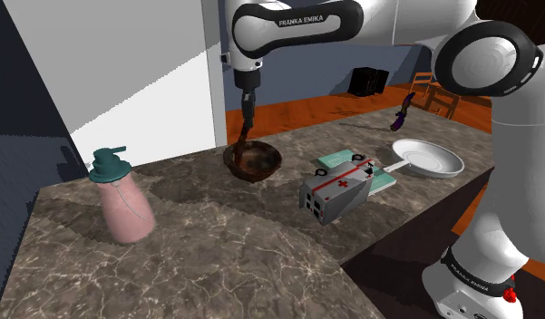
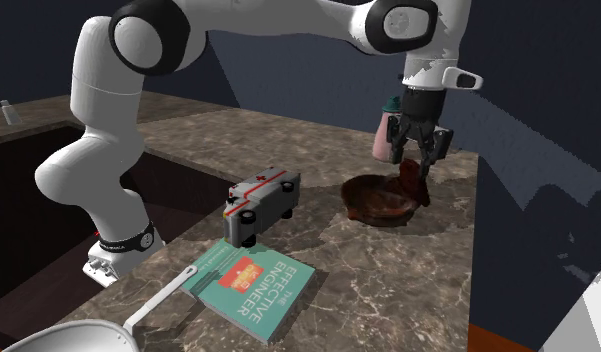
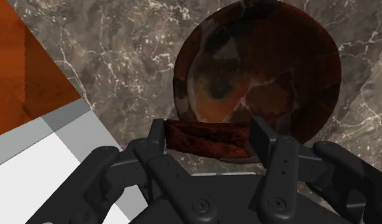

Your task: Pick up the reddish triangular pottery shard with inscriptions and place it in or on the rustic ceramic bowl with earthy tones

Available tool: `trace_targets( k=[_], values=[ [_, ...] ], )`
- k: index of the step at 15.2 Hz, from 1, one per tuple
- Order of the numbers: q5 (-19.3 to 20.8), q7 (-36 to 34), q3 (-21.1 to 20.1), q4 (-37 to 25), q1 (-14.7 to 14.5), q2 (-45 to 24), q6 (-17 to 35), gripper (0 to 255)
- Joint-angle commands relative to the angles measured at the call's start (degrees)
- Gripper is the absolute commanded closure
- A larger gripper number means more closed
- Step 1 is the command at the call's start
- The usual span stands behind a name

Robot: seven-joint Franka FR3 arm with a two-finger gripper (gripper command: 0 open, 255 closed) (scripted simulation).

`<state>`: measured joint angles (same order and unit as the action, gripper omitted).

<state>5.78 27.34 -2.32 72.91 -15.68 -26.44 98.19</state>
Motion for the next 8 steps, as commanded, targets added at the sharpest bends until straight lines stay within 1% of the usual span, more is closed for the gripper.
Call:
trace_targets(
  k=[1,8],
  values=[
    [0.0,-0.4,-0.1,1.1,-0.2,-0.2,1.3,255],
    [0.2,-0.9,0.0,6.2,-0.1,-0.4,6.6,255]
  ],
)
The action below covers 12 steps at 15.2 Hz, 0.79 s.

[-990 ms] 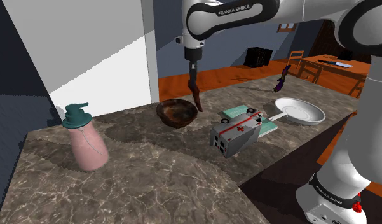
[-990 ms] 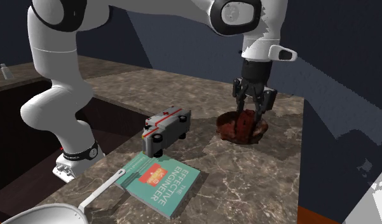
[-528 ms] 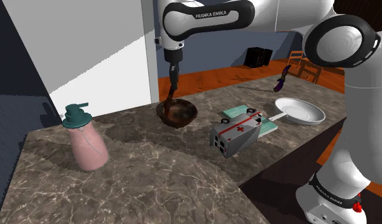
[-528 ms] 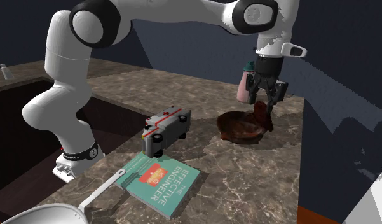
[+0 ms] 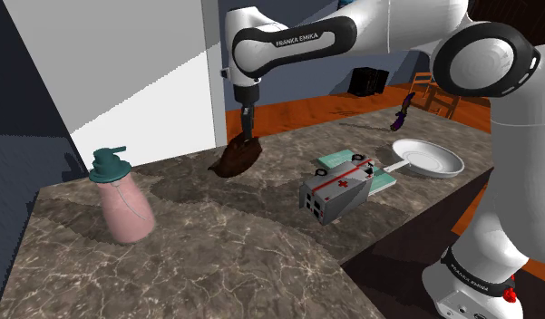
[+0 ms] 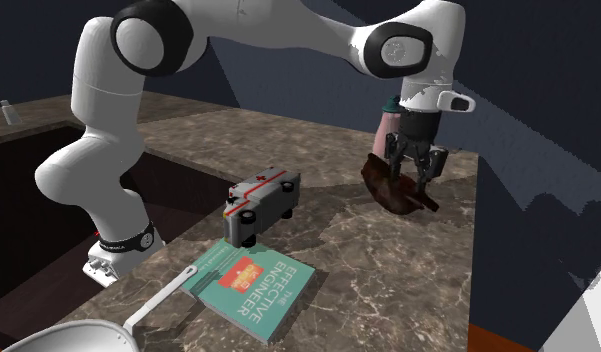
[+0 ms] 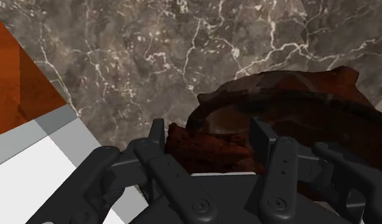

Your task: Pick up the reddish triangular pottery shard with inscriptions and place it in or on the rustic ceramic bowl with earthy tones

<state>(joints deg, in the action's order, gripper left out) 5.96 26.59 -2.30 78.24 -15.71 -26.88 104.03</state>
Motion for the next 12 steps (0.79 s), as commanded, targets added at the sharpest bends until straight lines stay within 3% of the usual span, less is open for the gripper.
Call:
trace_targets(
  k=[1,5,12],
  values=[
    [0.0,-0.2,-0.1,1.5,0.0,-0.1,1.5,255],
    [0.1,-0.4,0.0,3.7,0.0,-0.5,4.1,255],
    [0.1,-0.4,0.0,3.7,0.0,-0.5,4.1,255]
  ],
)
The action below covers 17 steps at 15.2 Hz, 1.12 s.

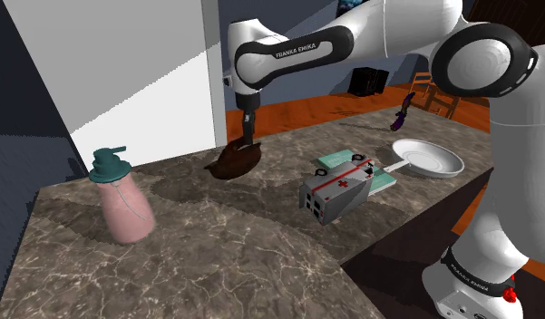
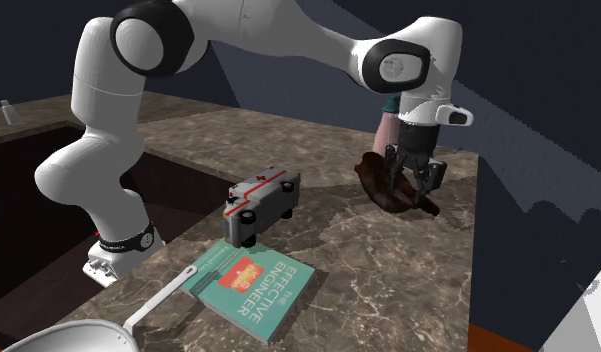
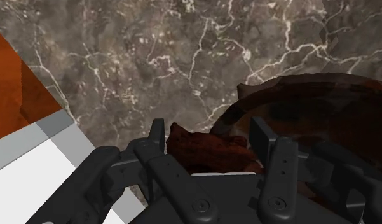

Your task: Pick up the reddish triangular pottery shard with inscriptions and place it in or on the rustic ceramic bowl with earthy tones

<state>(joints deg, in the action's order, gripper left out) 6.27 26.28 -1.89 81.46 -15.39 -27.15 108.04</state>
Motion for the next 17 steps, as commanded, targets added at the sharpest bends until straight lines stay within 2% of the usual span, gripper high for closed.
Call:
trace_targets(
  k=[1,2,7,11,17],
  values=[
    [-0.2,-0.1,-0.4,0.5,-0.4,-0.2,0.1,255],
    [-0.2,-0.3,-0.4,0.8,-0.5,-0.3,0.5,0],
    [-0.2,-0.1,-0.4,0.5,-0.4,-0.2,0.1,0],
    [-0.4,0.1,-0.5,-6.0,-0.8,0.3,-6.9,0],
    [-0.4,0.1,-0.5,-6.0,-0.8,0.3,-6.9,0]
  ],
)
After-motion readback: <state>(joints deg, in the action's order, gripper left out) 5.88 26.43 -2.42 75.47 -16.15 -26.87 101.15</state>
